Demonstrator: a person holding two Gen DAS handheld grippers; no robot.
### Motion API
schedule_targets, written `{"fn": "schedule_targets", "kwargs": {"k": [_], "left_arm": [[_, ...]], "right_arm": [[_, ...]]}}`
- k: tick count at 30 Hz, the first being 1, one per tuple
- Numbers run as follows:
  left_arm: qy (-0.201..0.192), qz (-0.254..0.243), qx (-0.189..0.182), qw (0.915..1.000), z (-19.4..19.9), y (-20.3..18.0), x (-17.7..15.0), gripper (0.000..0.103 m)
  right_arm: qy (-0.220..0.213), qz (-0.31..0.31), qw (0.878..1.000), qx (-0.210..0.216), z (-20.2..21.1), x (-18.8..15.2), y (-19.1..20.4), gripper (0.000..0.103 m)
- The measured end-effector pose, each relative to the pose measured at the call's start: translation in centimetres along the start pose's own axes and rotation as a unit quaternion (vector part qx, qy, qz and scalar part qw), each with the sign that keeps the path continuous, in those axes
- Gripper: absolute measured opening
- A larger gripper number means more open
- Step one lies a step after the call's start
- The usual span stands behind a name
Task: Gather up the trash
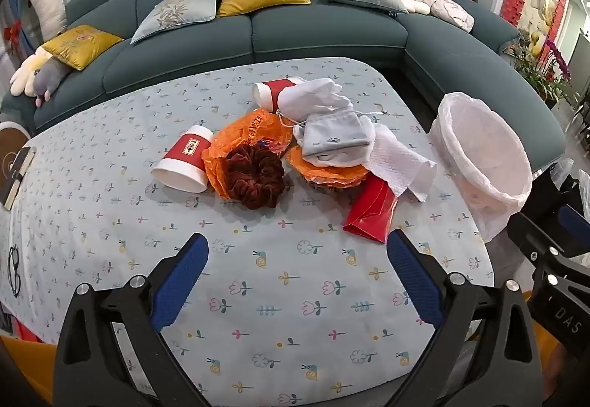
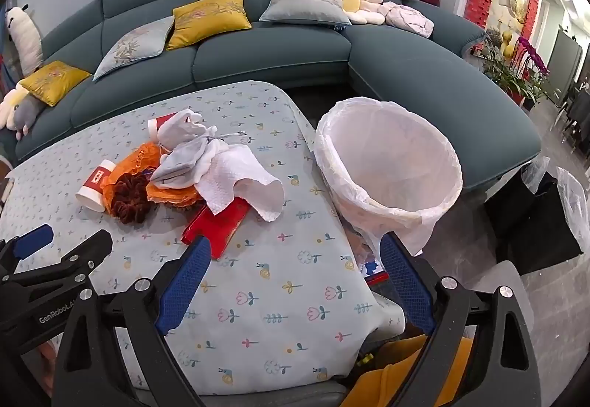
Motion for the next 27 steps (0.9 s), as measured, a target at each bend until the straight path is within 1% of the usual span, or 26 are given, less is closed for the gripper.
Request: {"fn": "schedule_targets", "kwargs": {"k": [1, 7, 8, 13, 27], "left_arm": [[-0.006, 0.001, -0.003, 1.0000, 0.08, 0.00, 0.02, 0.093], [-0.009, 0.003, -0.001, 1.0000, 0.34, -0.25, 0.05, 0.093], [-0.009, 0.003, -0.002, 0.9999, -0.17, -0.02, -0.04, 0.093], [-0.008, 0.005, -0.005, 0.9999, -0.13, 0.08, -0.04, 0.093], [-0.007, 0.008, -0.009, 0.9999, 0.04, 0.50, 0.12, 0.093]], "right_arm": [[0.000, 0.000, 1.000, -0.001, -0.03, 0.01, -0.01, 0.089], [0.000, 0.001, 1.000, -0.002, -0.21, 0.04, -0.01, 0.089], [0.000, 0.002, 1.000, -0.002, -0.23, 0.06, 0.00, 0.089], [-0.002, 0.003, 1.000, -0.002, -0.41, 0.39, -0.44, 0.089], [-0.004, 0.003, 1.000, -0.005, 0.01, 0.25, 0.09, 0.089]]}}
Point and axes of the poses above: each gripper's, at about its wrist camera, not at the fingertips, and z roughly against the way its jaws point, y to its left, x to its top, the point moved 5 cm from there along -z, roughly the way its jaws point, and after that the axes turned 11 degrees about y, right-handed, at the moved point
